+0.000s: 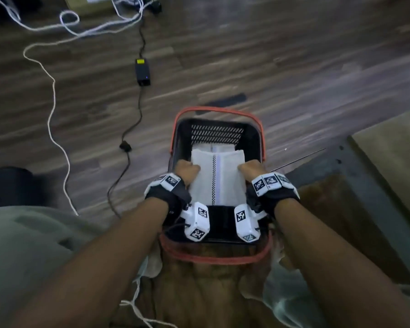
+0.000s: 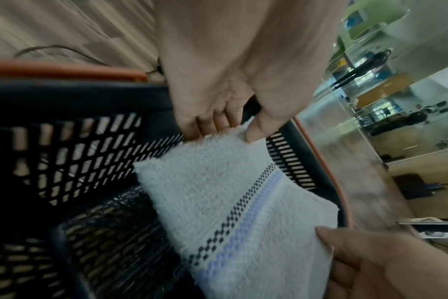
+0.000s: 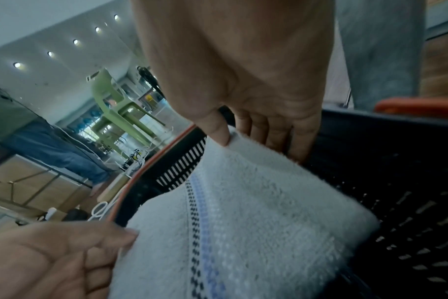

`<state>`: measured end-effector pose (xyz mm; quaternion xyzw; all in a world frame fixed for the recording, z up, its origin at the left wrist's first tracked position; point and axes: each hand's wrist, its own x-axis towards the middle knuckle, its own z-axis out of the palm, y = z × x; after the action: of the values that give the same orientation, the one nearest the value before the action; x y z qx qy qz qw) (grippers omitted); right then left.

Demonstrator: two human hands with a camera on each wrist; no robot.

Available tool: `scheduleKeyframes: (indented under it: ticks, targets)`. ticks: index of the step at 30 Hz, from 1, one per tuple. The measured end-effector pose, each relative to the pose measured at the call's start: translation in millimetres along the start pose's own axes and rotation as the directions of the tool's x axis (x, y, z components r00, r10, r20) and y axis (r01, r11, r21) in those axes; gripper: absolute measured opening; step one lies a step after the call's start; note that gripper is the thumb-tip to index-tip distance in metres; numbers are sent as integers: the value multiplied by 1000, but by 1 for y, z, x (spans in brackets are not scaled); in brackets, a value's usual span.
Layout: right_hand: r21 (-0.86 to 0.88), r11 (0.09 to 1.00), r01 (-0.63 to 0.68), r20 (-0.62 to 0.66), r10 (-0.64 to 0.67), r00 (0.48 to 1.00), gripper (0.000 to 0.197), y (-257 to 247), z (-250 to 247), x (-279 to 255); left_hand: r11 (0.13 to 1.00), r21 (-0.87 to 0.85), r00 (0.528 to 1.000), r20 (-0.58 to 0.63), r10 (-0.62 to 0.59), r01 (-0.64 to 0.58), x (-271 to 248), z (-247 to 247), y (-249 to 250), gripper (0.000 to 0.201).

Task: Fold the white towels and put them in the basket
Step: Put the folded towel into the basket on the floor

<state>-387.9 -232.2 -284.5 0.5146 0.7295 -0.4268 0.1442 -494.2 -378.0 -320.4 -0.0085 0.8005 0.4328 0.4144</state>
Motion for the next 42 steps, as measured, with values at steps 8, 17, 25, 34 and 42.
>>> scheduleKeyframes:
  ticks: [8,17,25,34,42]
  targets:
    - [81,996,24,-24,-22,999,31,-10,18,88,997,0,983,-165,76,-77,71,24,5,25]
    - [96,995,22,-15,-21,1000,24,12,40,128,989,136,978,-191,82,-57,105,34,-7,25]
    - [140,985,96,-97,-83,992,13,3,40,132,991,75,952,-277,128,-111,109,39,-10,28]
    - [3,988,156,-126,-154,980,41,5,47,136,986,99,942,-298,156,-132,113,45,-10,35]
    - [-56,983,177,-285,-186,940,25,-13,50,157,991,5,910,-395,128,-137,129,49,3,26]
